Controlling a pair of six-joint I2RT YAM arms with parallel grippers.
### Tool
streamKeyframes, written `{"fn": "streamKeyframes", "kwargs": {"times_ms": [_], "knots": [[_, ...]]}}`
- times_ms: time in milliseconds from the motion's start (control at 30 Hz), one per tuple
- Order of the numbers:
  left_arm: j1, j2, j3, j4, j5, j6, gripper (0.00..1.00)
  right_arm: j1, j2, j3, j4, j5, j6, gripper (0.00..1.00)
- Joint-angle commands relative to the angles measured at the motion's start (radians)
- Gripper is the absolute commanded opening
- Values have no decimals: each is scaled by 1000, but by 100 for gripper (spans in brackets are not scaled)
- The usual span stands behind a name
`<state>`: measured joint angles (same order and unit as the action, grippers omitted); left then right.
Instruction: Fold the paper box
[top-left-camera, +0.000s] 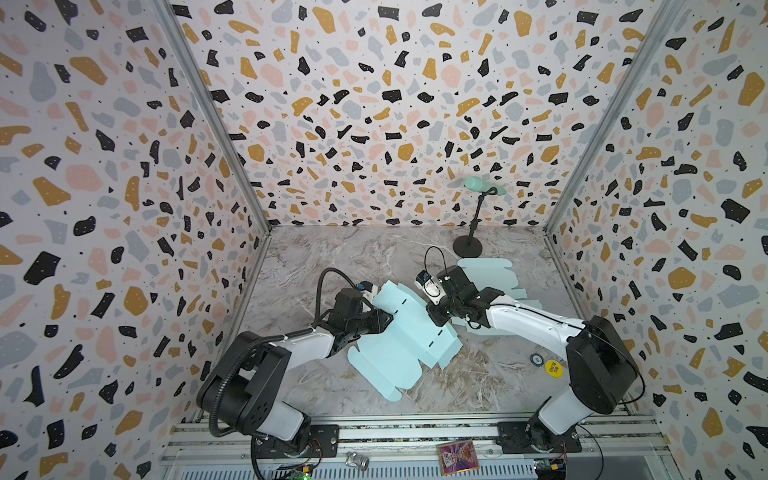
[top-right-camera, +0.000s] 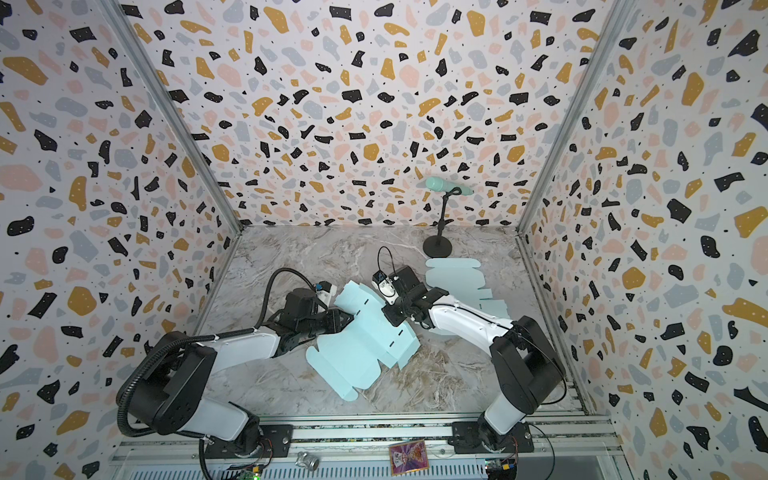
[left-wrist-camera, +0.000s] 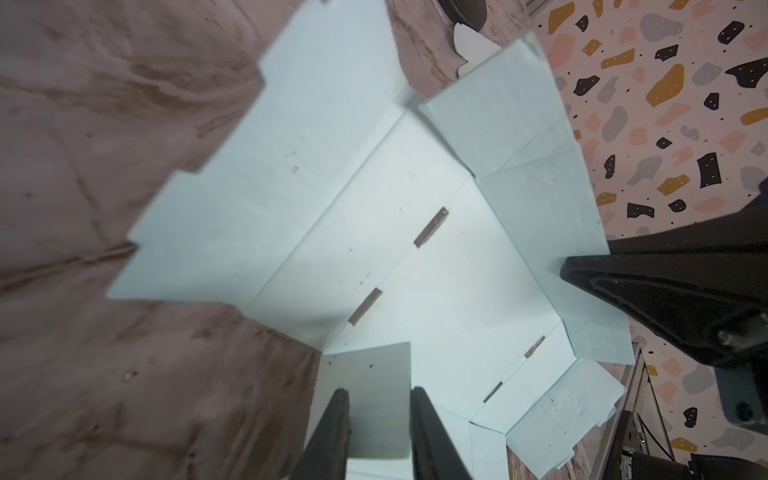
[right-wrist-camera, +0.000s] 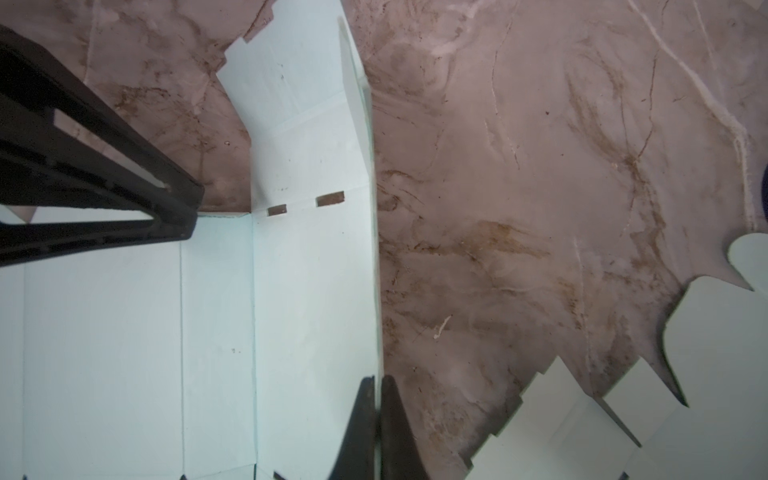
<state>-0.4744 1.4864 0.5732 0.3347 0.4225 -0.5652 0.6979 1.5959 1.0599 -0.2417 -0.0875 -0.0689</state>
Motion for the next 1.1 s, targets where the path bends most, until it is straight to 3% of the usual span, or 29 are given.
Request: {"fn": "streamKeyframes", "kwargs": {"times_ms": [0,200,333,533,633,833,1067], "knots": [[-35,-32,18,6,-7,-15,28,3,-9,26,7,12,-5,0],[-15,-84,29,-41,-6,-18,36,12,-11,41,-14,42,-18,0],[14,-148,36,-70,9,-29,49,63,-26,53,-35,98,-16,0],[48,-211,103,-215,-1,17,50,89,-45,21,-16,120,-8,0],[75,-228,123,-238,-5,17,41,89,-64,-3,16,120,-29,0],[88,-194,182,-226,-18,-5,14,92,-76,-56,97,74,-81,0],[109,-102,303,-214,-48,-28,0,95,-66,-90,179,70,-116,0]]}}
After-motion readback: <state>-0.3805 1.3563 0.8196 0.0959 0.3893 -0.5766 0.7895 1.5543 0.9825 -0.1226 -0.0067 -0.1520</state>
